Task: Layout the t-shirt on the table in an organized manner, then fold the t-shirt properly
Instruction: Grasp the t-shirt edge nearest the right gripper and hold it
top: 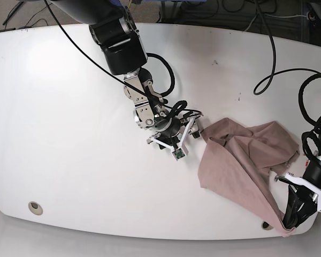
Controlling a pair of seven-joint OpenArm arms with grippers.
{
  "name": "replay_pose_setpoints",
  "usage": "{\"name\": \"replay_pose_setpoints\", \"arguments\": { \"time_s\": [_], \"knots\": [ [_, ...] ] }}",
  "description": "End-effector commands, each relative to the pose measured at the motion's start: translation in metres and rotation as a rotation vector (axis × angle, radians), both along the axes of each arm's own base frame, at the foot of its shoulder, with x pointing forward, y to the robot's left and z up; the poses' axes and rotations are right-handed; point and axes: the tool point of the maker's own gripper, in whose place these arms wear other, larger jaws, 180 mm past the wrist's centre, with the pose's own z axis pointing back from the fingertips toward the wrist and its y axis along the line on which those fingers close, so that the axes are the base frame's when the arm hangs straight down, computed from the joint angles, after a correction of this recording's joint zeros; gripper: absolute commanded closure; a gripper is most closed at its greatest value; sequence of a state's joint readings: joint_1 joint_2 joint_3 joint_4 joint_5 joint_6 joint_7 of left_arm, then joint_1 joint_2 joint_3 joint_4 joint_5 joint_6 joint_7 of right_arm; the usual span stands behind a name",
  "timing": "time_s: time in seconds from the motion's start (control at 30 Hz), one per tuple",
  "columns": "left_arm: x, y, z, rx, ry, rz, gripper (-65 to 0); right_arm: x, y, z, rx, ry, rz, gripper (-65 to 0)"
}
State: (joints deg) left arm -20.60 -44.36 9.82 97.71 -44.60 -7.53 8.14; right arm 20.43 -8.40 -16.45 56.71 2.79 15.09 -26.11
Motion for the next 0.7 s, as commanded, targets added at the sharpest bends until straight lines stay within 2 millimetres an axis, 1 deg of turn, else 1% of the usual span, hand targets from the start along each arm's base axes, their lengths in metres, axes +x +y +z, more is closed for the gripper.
{"name": "replay_pose_setpoints", "arguments": {
  "time_s": [0.0,0.07,0.27,0.37,0.47,0.67],
  "knots": [
    [-0.002,0.005,0.024,0.001,-0.07,0.005,0.0,0.013,0.009,0.021,0.052,-0.044,-0.001,-36.8],
    [-0.002,0.005,0.024,0.001,-0.07,0.005,0.0,0.015,0.012,0.026,0.087,-0.038,-0.009,-36.8],
    [-0.002,0.005,0.024,0.001,-0.068,0.005,0.0,0.014,0.02,0.029,0.16,-0.007,-0.02,-36.8],
    [-0.002,0.004,0.024,0.001,-0.067,0.004,0.0,0.009,0.031,0.033,0.179,-0.004,0.01,-36.8],
    [-0.002,0.004,0.024,0.001,-0.067,0.004,0.0,0.01,0.037,0.038,0.199,-0.004,0.019,-36.8],
    [-0.002,0.004,0.024,0.003,-0.068,0.004,0.0,0.009,0.041,0.041,0.245,0.013,0.009,-36.8]
  ]
}}
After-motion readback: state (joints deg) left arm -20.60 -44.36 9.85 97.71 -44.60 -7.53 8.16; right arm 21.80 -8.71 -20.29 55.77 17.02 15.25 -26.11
